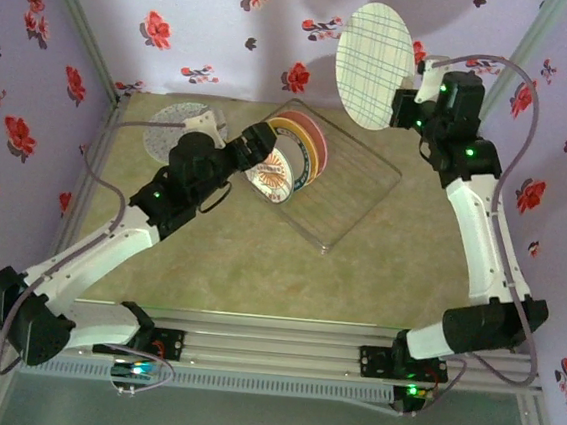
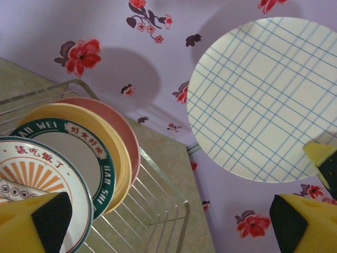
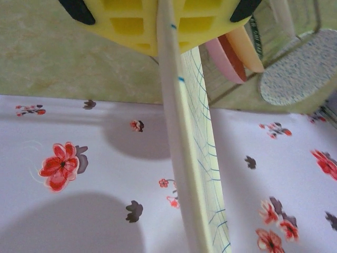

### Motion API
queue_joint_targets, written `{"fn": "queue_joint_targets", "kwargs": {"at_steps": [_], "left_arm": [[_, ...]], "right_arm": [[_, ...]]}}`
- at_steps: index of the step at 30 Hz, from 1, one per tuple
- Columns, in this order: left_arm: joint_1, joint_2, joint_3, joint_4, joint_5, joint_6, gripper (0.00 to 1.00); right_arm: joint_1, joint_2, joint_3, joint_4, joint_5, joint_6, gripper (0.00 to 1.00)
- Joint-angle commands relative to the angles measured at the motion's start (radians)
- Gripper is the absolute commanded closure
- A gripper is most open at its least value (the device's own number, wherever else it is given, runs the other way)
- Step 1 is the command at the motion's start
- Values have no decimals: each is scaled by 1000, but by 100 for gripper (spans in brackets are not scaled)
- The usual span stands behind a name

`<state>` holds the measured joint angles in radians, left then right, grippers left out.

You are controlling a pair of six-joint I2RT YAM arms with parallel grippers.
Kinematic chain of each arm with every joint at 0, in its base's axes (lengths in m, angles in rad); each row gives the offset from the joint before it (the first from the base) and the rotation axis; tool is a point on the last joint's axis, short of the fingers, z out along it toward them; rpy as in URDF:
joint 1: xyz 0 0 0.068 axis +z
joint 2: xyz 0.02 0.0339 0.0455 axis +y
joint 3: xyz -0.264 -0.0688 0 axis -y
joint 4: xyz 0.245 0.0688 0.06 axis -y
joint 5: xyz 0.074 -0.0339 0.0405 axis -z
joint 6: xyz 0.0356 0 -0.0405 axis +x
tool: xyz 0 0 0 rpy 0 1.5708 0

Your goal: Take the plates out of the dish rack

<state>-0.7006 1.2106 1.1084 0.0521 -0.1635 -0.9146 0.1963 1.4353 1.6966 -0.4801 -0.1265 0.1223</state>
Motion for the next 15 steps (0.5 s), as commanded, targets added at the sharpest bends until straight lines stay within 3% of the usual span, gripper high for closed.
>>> {"fn": "queue_joint_targets", "kwargs": {"at_steps": [1,6,15], "left_arm": [[-3,31,62,-4,57,-23,0],[13,127,149,-24,191,-118,4],[22,306,353,-72,359,-339,11]], "right_arm": [[-5,-66,-5,40,1,146,100],[-13,-108,6,-16,-28,292,100],[-29,-124,-19,1,-191,656,100]]}}
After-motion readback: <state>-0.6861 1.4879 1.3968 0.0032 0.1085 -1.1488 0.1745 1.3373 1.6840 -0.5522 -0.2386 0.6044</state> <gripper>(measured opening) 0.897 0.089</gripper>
